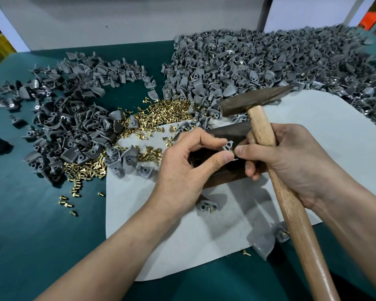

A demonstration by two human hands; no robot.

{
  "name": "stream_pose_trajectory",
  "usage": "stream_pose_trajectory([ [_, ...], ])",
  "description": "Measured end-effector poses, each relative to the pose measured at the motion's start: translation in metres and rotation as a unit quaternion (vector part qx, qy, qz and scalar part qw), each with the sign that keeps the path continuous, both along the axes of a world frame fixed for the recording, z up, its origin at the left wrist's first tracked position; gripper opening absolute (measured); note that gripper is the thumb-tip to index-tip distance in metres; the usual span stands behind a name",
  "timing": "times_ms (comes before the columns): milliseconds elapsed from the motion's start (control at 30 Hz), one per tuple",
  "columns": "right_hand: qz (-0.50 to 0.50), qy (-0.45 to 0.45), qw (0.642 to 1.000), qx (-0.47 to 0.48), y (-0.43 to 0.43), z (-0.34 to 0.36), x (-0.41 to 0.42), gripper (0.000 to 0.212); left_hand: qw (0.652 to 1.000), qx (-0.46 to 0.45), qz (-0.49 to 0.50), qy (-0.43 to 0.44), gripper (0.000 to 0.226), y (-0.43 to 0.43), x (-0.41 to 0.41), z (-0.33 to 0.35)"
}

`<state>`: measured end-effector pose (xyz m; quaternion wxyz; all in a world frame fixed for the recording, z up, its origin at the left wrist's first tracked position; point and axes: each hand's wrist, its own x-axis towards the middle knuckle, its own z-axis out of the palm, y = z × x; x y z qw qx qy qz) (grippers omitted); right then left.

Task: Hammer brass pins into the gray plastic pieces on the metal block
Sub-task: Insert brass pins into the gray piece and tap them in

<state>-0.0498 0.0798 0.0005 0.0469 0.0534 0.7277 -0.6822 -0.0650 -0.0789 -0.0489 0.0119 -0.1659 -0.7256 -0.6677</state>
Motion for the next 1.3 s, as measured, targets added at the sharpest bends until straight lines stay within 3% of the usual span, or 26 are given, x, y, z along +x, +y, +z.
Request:
stream_pose_trajectory([
  [1000,0.017,-0.009,1.0,0.009,-0.0017,0.0056,0.0008,0.018,1.0,0.015,-0.008,-0.006,0.02,-0.0004,-0.0026,-0.0014],
  [1300,-0.009,-0.007,0.999,-0.043,0.0003,0.0035,-0.0006,0.008,0.999,0.037,-0.01,-0.03,0.02,-0.0017,-0.0014,-0.0019],
])
